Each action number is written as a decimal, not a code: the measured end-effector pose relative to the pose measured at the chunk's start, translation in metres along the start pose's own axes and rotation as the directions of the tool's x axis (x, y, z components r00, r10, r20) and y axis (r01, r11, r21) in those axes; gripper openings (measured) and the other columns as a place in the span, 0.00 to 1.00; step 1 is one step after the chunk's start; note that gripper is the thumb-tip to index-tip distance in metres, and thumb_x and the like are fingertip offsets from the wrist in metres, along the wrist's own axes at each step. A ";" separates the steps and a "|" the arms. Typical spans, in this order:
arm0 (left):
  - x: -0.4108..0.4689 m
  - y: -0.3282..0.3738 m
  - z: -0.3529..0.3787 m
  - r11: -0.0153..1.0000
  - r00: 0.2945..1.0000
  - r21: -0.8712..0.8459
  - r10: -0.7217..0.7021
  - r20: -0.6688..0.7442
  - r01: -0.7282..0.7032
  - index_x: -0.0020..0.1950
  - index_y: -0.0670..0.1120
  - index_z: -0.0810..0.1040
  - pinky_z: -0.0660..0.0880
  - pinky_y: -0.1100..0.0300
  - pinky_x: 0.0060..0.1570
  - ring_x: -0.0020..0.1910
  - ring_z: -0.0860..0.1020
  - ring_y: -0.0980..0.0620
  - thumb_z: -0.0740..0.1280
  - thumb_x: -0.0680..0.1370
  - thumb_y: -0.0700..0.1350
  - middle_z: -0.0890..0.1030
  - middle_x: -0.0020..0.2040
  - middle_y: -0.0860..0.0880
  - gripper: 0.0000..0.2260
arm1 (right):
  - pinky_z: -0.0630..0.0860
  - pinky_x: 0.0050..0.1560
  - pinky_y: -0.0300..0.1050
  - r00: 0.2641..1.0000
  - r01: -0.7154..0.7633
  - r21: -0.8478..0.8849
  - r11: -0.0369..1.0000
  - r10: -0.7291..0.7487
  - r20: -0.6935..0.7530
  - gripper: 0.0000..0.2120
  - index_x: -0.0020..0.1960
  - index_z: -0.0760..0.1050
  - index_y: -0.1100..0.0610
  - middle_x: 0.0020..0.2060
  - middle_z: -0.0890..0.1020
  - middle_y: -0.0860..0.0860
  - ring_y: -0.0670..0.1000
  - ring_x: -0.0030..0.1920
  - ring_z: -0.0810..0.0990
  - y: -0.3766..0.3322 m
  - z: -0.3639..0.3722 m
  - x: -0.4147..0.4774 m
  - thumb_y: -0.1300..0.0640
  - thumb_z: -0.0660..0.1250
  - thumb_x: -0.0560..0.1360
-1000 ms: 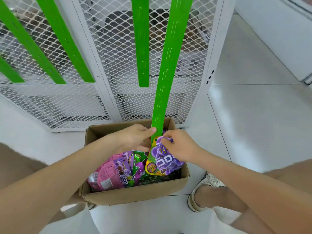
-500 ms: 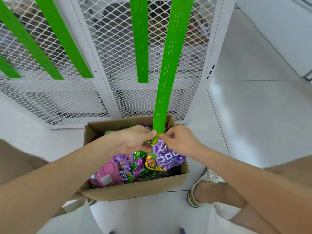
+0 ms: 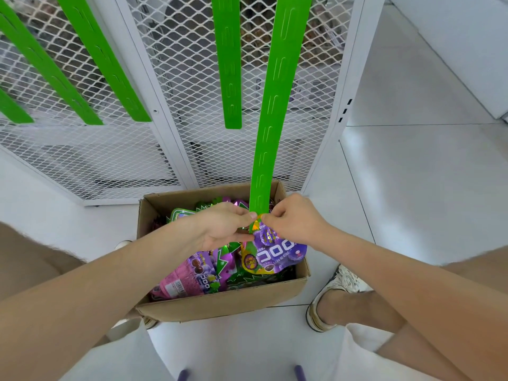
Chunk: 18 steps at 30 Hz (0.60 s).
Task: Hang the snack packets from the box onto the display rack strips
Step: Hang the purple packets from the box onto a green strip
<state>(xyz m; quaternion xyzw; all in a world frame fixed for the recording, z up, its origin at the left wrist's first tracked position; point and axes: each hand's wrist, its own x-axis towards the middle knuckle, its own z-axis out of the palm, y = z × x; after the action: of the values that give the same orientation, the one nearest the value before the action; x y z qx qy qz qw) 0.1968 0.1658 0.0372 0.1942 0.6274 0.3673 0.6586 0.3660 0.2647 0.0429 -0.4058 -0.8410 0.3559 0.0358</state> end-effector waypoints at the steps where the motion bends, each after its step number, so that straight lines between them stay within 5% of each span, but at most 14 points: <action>1: 0.000 0.000 0.001 1.000 1.000 0.006 0.001 -0.009 0.000 0.62 0.33 0.79 0.84 0.60 0.52 0.71 0.75 0.47 0.66 0.85 0.42 0.72 0.75 0.38 0.12 | 0.63 0.26 0.38 1.000 0.004 -0.002 1.000 -0.004 0.001 0.23 0.29 0.76 0.66 0.22 0.68 0.53 0.48 0.25 0.64 0.000 0.000 0.000 0.52 0.71 0.77; 6: -0.004 0.003 0.001 0.994 0.999 0.106 0.027 -0.039 -0.023 0.57 0.38 0.81 0.83 0.53 0.58 0.57 0.83 0.50 0.67 0.85 0.43 0.83 0.61 0.42 0.08 | 0.63 0.28 0.41 0.998 0.055 -0.070 0.996 -0.052 0.043 0.26 0.23 0.68 0.57 0.19 0.66 0.49 0.49 0.23 0.65 0.004 0.004 0.002 0.53 0.71 0.78; 8: -0.007 0.005 -0.001 0.963 0.992 0.261 0.098 -0.080 -0.074 0.54 0.44 0.83 0.83 0.52 0.59 0.49 0.85 0.51 0.67 0.85 0.45 0.87 0.50 0.45 0.07 | 0.60 0.30 0.36 0.992 0.085 -0.117 0.989 -0.074 0.097 0.27 0.23 0.67 0.57 0.19 0.66 0.49 0.50 0.24 0.67 0.006 0.007 0.000 0.52 0.71 0.79; 11: -0.007 0.003 -0.003 0.825 0.960 0.537 0.264 -0.090 -0.177 0.54 0.47 0.84 0.81 0.55 0.52 0.44 0.85 0.58 0.66 0.86 0.46 0.88 0.47 0.49 0.07 | 0.62 0.32 0.32 0.991 0.068 -0.113 0.991 -0.054 0.124 0.25 0.27 0.73 0.58 0.21 0.75 0.52 0.50 0.26 0.73 0.013 0.014 -0.002 0.50 0.70 0.80; 15: -0.004 -0.003 -0.009 0.731 0.920 0.622 0.390 -0.043 -0.281 0.55 0.49 0.85 0.79 0.60 0.52 0.44 0.86 0.58 0.67 0.85 0.45 0.88 0.45 0.54 0.06 | 0.75 0.39 0.47 0.990 0.093 -0.020 0.995 -0.091 0.112 0.07 0.52 0.83 0.52 0.31 0.82 0.49 0.50 0.32 0.78 0.014 0.013 0.007 0.49 0.73 0.78; 18: 0.000 -0.006 -0.018 0.704 0.916 0.647 0.400 -0.021 -0.293 0.56 0.50 0.85 0.80 0.55 0.58 0.51 0.85 0.55 0.71 0.83 0.47 0.88 0.49 0.54 0.05 | 0.77 0.39 0.50 0.980 0.123 -0.038 0.992 -0.116 0.162 0.07 0.45 0.83 0.53 0.31 0.83 0.52 0.50 0.32 0.79 0.012 0.013 0.013 0.52 0.71 0.79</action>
<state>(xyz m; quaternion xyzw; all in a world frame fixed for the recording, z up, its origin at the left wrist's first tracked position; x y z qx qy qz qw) 0.1810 0.1583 0.0304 0.4882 0.7163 0.2671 0.4209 0.3609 0.2714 0.0228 -0.3256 -0.8723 0.3643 -0.0200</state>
